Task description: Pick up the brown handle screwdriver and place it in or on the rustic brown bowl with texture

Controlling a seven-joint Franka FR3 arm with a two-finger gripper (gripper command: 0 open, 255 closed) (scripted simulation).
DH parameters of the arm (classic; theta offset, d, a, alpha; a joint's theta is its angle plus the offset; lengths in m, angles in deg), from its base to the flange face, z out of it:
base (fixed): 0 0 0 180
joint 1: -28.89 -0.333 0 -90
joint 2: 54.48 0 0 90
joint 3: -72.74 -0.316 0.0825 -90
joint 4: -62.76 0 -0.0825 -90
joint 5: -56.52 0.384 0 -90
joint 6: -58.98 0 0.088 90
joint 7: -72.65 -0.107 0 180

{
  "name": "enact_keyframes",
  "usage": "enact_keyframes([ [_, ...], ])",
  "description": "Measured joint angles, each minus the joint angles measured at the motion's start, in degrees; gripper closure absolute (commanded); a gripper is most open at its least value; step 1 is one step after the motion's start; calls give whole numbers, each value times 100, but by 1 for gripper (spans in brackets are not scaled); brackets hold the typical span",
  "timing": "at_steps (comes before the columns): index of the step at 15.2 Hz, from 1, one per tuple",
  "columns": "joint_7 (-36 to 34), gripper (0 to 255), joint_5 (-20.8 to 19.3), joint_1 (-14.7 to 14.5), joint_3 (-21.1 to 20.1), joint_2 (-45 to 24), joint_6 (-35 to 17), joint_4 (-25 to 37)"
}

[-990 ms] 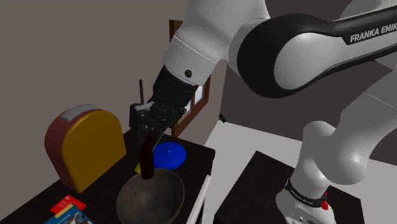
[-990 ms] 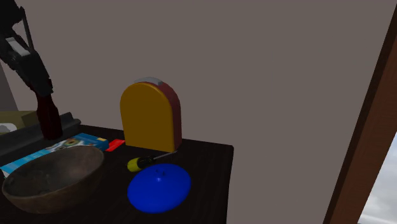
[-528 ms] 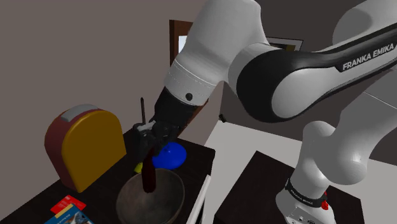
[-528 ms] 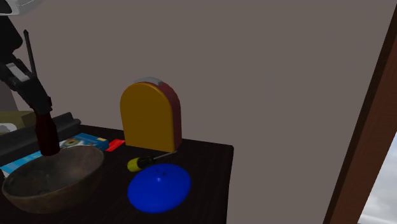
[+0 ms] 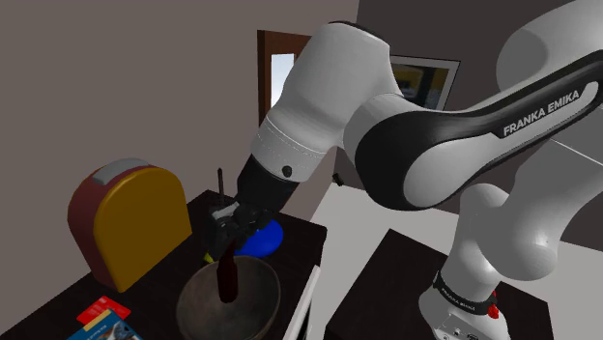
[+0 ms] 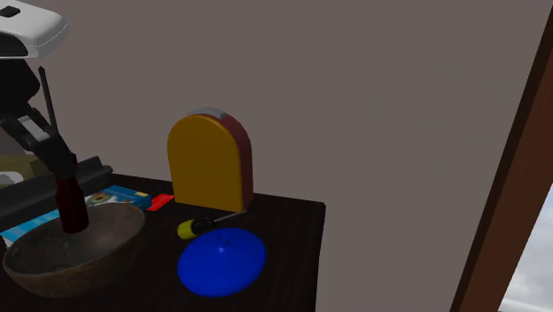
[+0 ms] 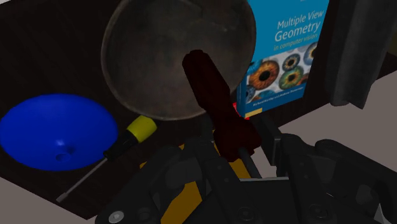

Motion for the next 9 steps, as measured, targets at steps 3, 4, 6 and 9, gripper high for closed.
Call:
enact_keyframes([
  [3, -4, 255, -1, 0, -4, -2, -8, -5],
  [4, -4, 255, -1, 0, -4, -2, -9, -6],
  [6, -4, 0, -1, 0, -4, -2, -10, -6],
  [9, -4, 0, -1, 0, -4, -1, -10, -6],
])
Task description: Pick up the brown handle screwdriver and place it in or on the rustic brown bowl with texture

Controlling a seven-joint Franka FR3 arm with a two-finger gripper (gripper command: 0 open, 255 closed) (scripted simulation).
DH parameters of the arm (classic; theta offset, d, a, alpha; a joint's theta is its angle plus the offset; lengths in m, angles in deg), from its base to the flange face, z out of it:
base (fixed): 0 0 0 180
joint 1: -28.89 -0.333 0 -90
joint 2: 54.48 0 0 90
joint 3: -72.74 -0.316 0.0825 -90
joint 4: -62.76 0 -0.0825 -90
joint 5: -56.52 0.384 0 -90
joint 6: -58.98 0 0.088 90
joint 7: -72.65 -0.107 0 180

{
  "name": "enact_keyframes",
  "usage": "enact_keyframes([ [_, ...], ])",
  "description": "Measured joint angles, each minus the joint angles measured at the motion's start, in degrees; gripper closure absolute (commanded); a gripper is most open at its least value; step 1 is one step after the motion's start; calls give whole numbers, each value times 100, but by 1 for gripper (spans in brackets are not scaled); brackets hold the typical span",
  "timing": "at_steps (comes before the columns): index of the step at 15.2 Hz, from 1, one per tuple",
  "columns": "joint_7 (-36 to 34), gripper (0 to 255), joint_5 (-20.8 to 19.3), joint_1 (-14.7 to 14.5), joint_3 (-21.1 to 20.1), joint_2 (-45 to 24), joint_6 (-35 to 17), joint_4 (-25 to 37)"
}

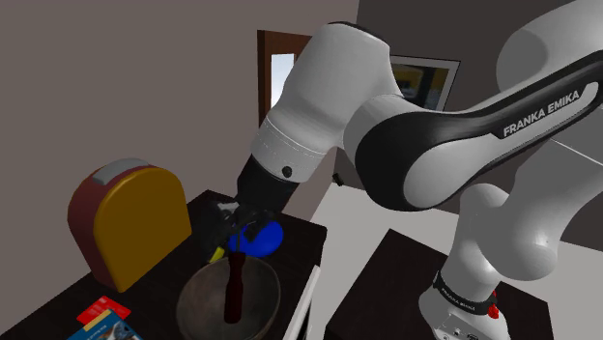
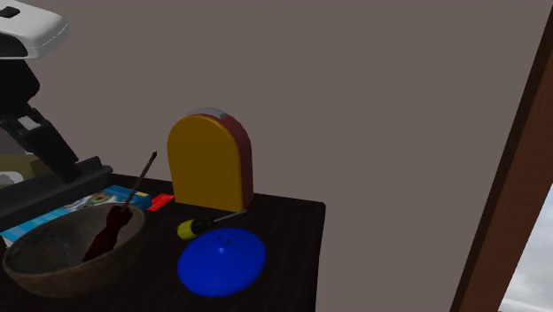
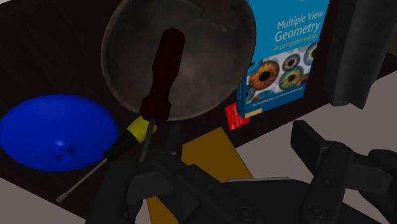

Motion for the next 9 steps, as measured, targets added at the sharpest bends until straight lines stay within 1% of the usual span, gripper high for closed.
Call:
enact_keyframes([
  [2, 0, 0, 0, 0, 0, 0, 0, 0],
  [7, 145, 0, 181, -113, 218, 501, 625, 138],
  [9, 153, 0, 205, -134, 240, 572, 699, 141],
])
